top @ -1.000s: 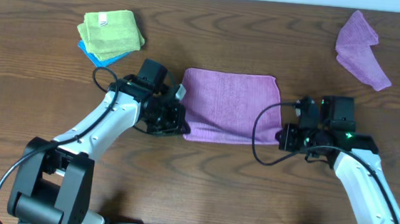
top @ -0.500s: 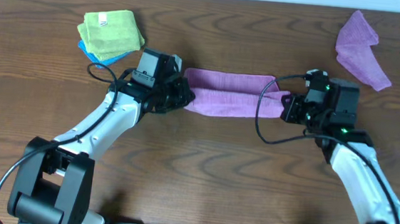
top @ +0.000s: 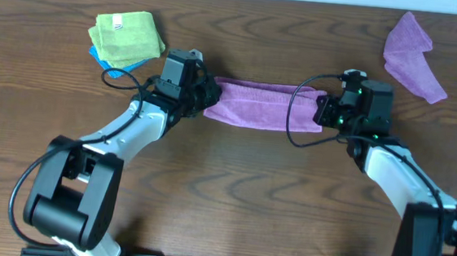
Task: Fold the cloth
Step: 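Fold the cloth's near edge toward the far edge with both grippers, then hold the folded strip with both grippers and adjust its ends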
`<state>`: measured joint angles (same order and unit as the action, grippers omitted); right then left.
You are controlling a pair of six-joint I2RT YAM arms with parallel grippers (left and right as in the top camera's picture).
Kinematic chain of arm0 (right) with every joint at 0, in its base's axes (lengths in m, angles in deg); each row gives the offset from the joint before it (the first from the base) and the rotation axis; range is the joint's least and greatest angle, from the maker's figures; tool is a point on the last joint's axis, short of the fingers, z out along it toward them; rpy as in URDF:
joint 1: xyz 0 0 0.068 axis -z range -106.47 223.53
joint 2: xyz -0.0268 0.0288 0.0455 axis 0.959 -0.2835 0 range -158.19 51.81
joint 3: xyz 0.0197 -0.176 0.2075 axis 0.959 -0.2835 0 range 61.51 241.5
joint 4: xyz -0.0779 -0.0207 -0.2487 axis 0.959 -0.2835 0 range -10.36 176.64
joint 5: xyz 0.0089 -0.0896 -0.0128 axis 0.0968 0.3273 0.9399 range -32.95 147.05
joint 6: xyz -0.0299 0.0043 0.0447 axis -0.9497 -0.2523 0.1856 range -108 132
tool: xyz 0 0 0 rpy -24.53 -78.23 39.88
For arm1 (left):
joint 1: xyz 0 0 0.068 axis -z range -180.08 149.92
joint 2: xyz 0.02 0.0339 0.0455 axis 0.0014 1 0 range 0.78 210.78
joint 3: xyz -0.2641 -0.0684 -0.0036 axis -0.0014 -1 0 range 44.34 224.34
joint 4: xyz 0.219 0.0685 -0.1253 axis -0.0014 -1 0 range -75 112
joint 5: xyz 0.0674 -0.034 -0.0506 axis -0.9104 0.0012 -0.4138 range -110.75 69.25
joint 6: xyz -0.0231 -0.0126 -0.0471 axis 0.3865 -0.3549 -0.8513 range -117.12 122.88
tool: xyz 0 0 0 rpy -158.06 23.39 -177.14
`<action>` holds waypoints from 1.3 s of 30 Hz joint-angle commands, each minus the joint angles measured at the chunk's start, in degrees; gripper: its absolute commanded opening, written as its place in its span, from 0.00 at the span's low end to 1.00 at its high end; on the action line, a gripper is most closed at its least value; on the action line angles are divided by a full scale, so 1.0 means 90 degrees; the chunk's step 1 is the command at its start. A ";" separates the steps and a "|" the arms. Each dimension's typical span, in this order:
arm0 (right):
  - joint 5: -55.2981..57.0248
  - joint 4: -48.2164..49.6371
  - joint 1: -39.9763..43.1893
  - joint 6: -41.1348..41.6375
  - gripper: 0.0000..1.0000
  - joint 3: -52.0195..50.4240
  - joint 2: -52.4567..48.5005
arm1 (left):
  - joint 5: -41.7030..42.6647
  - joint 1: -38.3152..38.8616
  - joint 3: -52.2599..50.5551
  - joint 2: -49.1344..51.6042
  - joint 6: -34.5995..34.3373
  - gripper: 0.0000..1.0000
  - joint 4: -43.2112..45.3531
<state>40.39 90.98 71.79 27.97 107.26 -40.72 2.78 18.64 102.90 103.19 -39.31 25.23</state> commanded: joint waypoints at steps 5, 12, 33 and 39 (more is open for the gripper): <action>0.0323 0.0073 -0.0153 0.0129 0.02 0.0544 -0.0714 | -0.0211 -0.0323 0.0012 0.0393 -0.0199 0.06 0.0491; 0.0522 0.0066 -0.0158 0.0073 0.02 0.0690 -0.1044 | -0.0233 -0.0374 0.0012 0.0712 -0.0199 0.06 0.0845; 0.1122 0.0561 -0.0311 -0.0158 0.38 0.0690 -0.1100 | -0.0401 -0.0376 0.0134 0.1307 -0.0243 0.32 0.1513; 0.1083 0.0495 -0.0316 0.0126 0.49 0.0692 -0.0969 | -0.0311 -0.0449 0.0221 0.1234 -0.0141 0.66 0.1571</action>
<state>49.26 95.63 69.56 27.38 112.42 -49.81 0.13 15.32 103.25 114.21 -41.74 39.24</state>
